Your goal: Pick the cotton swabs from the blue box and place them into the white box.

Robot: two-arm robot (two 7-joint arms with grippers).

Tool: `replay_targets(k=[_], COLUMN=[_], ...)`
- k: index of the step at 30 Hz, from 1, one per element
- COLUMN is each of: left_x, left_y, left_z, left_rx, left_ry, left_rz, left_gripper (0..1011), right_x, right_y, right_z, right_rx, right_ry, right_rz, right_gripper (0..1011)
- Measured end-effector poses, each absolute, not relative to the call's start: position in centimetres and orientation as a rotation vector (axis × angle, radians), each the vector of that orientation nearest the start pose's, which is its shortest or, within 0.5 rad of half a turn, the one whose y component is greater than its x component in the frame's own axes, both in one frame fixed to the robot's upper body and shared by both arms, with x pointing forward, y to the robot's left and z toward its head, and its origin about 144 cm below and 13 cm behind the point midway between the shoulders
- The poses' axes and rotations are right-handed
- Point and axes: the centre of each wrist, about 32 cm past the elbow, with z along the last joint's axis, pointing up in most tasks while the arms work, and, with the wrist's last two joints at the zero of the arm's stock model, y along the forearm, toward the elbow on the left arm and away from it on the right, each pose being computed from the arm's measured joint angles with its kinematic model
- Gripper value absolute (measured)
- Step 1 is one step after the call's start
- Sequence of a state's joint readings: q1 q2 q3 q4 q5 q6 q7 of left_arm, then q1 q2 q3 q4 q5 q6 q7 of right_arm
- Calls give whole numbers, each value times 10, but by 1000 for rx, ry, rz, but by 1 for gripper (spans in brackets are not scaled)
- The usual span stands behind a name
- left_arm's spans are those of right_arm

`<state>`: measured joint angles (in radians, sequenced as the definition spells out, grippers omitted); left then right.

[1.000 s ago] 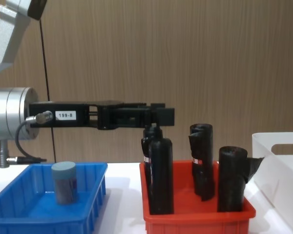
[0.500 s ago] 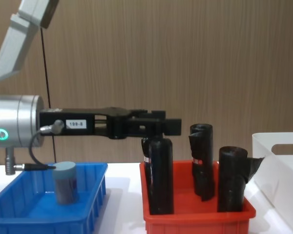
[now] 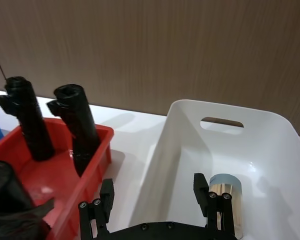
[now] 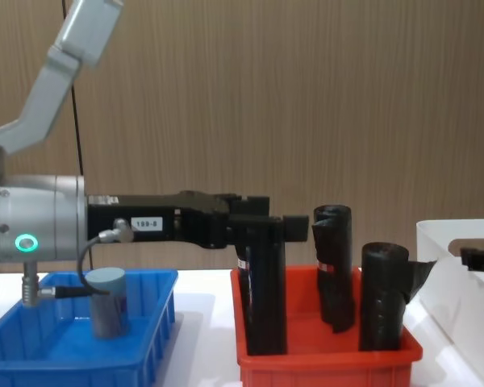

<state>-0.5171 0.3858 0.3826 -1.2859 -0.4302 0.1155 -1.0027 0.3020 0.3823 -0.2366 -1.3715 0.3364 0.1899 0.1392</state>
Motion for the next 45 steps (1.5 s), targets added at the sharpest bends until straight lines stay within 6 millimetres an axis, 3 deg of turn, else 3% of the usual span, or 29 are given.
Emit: replay_targets(k=[30,45], left_x=[549,532], left_y=[237,224], left_z=[1218,1212], left_rx=[116,112], left_ry=[-114,-165], left_rz=[660,808], left_gripper=[1004,1004], right_x=[452,443], right_y=[-241,-237], right_z=[1187,1189], right_rx=[6,26], right_ry=[-67,-75], right_rz=[-1234,-1231], right_gripper=[1001,1001])
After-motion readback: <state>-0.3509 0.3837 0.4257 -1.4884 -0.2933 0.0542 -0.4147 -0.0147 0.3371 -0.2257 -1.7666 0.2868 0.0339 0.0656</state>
